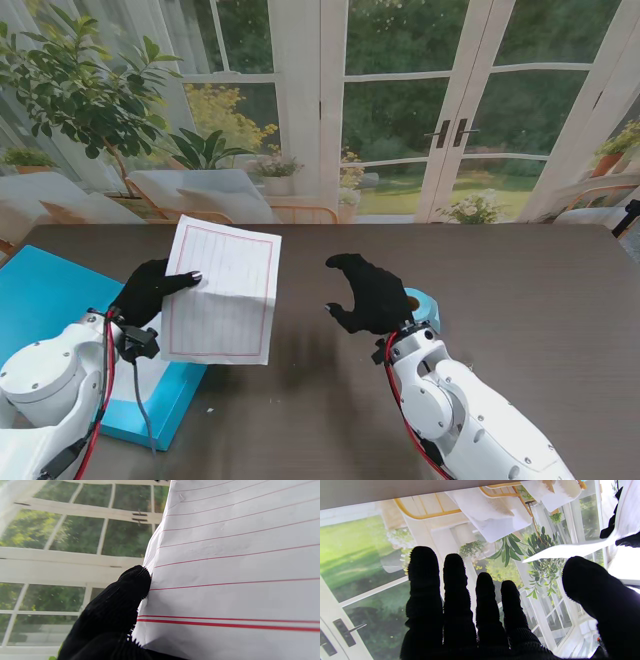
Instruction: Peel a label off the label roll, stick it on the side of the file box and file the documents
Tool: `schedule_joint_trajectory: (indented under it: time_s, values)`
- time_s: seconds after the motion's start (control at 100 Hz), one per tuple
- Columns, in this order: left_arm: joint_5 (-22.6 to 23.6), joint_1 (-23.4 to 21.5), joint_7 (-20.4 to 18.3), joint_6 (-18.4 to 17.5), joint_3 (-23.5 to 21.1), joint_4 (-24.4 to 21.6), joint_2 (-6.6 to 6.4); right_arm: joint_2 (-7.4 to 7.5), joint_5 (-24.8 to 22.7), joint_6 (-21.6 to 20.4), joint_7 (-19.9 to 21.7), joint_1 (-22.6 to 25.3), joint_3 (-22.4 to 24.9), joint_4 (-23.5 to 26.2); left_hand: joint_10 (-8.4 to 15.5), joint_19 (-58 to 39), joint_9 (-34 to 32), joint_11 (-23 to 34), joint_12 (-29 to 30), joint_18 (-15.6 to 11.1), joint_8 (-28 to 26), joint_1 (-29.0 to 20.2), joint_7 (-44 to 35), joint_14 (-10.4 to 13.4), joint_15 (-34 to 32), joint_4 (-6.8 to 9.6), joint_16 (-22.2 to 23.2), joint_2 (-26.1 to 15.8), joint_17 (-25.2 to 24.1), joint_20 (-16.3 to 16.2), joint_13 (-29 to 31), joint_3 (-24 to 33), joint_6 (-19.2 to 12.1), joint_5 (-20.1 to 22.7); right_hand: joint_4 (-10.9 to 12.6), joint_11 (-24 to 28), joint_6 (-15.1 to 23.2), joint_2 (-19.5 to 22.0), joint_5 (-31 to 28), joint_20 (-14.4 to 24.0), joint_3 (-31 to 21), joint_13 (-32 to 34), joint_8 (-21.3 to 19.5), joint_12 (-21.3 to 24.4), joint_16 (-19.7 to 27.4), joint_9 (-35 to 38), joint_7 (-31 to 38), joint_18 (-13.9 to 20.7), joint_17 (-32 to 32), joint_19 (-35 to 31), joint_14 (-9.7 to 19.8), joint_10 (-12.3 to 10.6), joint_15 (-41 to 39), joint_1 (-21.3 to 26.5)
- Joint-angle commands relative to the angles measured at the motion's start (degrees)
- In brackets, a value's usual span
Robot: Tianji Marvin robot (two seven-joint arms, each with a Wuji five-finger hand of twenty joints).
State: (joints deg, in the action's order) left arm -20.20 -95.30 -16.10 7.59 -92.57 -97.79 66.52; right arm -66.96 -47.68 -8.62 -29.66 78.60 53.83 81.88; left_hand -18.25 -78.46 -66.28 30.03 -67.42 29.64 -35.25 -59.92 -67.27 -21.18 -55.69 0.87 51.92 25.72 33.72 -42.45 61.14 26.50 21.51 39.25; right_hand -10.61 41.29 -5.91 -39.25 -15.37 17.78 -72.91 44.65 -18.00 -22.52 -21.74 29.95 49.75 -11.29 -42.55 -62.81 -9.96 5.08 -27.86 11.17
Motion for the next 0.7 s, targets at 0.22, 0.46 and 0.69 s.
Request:
schedule_joint_trajectory:
  time_s: [0.22, 0.46, 0.69]
  values:
    - [7.51, 1.94, -3.12, 5.64, -5.73, 1.14, -2.24, -0.57, 3.28, -1.74, 1.23, 0.82, 0.62, 0.20, 2.81, -0.84, -1.29, 0.72, -1.38, 0.49, -0.67, -4.22, -2.64, 2.12, -0.65, 2.83, 1.66, 2.13, -0.29, -0.44, 0.84, 1.14, 1.31, -1.75, 0.82, -0.56, 8.67, 10.11, -2.85, 0.44, 7.27, -2.08, 1.88, 1.70, 1.13, 2.05, -2.88, -0.88, 25.22, 1.27, -0.14, -0.91, 0.74, -6.18]
    - [12.38, 4.18, -5.13, 9.23, -8.07, 3.46, -3.16, -0.48, 4.36, -2.83, 2.51, 1.81, 1.47, 1.06, 2.69, -0.61, -1.09, 0.61, -1.49, 0.36, -0.64, -4.53, -2.54, 1.95, -0.60, 2.93, 1.77, 1.92, -0.86, -0.78, 0.52, 0.71, 1.26, -1.83, 1.22, -0.92, 8.93, 11.65, -4.21, 0.52, 8.56, -1.74, 1.92, 1.81, 1.16, 3.60, -3.39, -0.88, 25.22, 1.30, 0.01, -1.09, 1.09, -6.44]
    - [21.78, 7.85, -9.42, 13.48, -8.51, 7.32, -5.20, -0.29, 4.70, -3.29, 3.30, 2.54, 2.03, 0.95, 2.59, -0.55, -0.79, 0.58, -1.80, 0.12, -0.62, -4.80, -2.45, 1.68, -0.71, 2.96, 2.01, 1.62, -1.51, -1.25, -0.04, 0.04, 1.13, -2.00, 1.37, -1.27, 8.81, 12.30, -4.74, 0.62, 8.78, -1.44, 1.90, 1.87, 1.12, 4.21, -3.80, -0.92, 25.25, 1.38, 0.17, -1.21, 1.30, -6.48]
